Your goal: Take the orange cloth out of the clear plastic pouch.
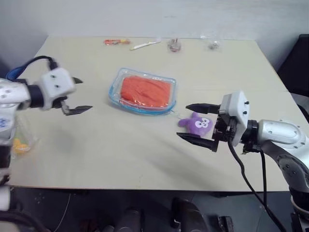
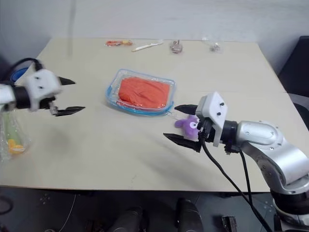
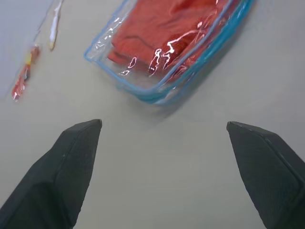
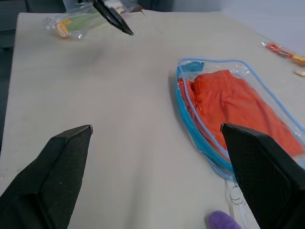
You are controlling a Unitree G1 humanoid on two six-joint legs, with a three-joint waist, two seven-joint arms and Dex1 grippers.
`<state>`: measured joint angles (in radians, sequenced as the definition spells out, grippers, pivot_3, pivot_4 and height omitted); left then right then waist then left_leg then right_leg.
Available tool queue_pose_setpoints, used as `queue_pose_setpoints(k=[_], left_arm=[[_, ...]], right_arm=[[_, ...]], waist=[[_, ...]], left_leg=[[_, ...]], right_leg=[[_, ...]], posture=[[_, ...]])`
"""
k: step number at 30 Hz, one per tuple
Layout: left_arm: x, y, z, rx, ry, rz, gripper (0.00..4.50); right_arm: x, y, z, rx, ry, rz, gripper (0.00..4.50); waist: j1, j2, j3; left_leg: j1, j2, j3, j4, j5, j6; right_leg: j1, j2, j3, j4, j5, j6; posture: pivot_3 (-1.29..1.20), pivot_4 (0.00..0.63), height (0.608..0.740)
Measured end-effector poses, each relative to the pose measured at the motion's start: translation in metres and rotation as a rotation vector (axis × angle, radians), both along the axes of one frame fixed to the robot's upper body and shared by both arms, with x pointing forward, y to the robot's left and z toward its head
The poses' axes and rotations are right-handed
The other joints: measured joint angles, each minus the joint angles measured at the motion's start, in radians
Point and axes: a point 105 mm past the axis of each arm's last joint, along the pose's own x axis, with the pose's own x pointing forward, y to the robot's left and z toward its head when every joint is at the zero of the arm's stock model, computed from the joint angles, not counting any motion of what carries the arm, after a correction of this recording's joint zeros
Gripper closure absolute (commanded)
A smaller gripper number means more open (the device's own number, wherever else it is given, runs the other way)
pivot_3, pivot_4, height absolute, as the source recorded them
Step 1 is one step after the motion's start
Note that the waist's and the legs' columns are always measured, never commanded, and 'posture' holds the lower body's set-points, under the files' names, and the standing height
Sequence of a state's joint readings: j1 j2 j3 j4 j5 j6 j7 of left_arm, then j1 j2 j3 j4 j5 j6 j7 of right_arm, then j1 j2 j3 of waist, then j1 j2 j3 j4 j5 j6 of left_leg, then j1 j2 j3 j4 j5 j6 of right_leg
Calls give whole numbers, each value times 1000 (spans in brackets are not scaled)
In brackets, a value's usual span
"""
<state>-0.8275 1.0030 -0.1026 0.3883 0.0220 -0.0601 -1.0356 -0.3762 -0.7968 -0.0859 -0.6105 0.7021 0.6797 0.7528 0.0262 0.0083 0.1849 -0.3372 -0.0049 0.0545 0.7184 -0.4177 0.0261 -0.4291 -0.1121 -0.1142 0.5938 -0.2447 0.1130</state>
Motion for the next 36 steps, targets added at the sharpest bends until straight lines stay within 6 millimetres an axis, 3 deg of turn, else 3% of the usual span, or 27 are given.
queue_pose_setpoints(k=[5,10,17,22,32,36], left_arm=[[41,-21,-4,240,-76,-95,34],[59,-44,-22,348,-96,-158,34],[72,-46,-54,437,-78,-109,34],[81,-44,-50,426,-123,-33,1216],[77,-52,-51,393,-97,-84,4434],[65,-55,-58,358,-17,-162,4475]], right_arm=[[-3,-4,-1,2,-10,-63,0],[-7,-9,-1,8,-22,-125,0],[-14,-14,1,20,-43,-188,0],[-14,-18,4,32,-47,-218,0],[-18,-19,-4,-4,-12,-195,0],[-29,-19,-19,-62,60,-146,0]], waist=[[-1,-1,0],[-4,-3,0],[-3,-4,1],[0,-5,1],[0,-5,1],[-2,-5,1]], left_leg=[[-1,-1,7,0,-3,6],[-1,-1,11,0,-5,9],[-1,0,10,2,-5,9],[-1,0,9,3,-5,9],[-1,0,9,3,-5,9],[-1,1,9,3,-5,9]], right_leg=[[-2,-3,-9,-1,0,1],[-3,-6,-16,-2,1,2],[-2,-6,-16,-1,2,2],[-2,-6,-16,-1,2,2],[-2,-6,-16,-1,2,2],[-2,-6,-16,-1,2,2]], posture=[[0,150,740],[0,150,740],[0,150,740],[0,150,740],[0,150,740],[0,150,740]])
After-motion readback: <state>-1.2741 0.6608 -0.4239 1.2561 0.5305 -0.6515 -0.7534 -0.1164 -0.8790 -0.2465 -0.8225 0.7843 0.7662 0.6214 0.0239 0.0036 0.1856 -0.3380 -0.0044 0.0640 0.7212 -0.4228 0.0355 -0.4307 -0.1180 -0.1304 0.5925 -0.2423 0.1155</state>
